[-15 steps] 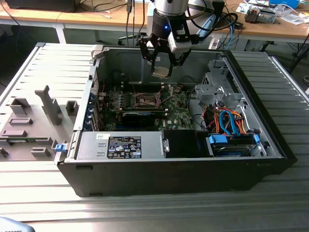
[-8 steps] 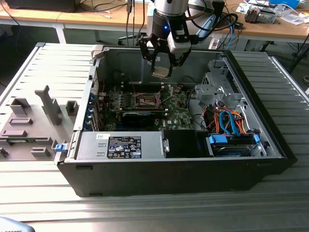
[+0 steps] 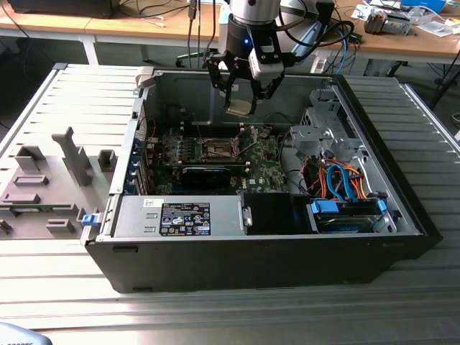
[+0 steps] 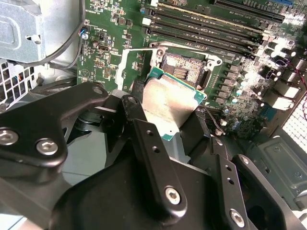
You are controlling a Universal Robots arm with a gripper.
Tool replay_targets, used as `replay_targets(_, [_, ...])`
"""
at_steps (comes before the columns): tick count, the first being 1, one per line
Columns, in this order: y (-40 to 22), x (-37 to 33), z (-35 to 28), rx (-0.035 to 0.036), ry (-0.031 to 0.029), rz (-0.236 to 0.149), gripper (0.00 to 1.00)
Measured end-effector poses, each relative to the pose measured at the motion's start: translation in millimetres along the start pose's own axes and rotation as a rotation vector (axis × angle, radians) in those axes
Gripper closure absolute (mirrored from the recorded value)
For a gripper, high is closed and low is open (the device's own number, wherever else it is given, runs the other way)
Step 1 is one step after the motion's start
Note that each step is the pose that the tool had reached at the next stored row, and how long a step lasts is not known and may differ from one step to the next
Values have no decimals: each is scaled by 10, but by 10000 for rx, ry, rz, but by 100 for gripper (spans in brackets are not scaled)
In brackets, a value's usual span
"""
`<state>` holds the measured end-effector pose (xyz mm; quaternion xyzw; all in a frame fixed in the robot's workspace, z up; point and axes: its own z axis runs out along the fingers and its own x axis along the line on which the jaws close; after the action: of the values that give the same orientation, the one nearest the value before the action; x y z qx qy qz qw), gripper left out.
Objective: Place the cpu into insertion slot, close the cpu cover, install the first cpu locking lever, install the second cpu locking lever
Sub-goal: 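Place the cpu into insertion slot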
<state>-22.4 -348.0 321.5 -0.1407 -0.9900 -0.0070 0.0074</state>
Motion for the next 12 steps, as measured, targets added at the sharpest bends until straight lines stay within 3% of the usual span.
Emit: replay_targets(12, [0,0,3,14,-5,77,45])
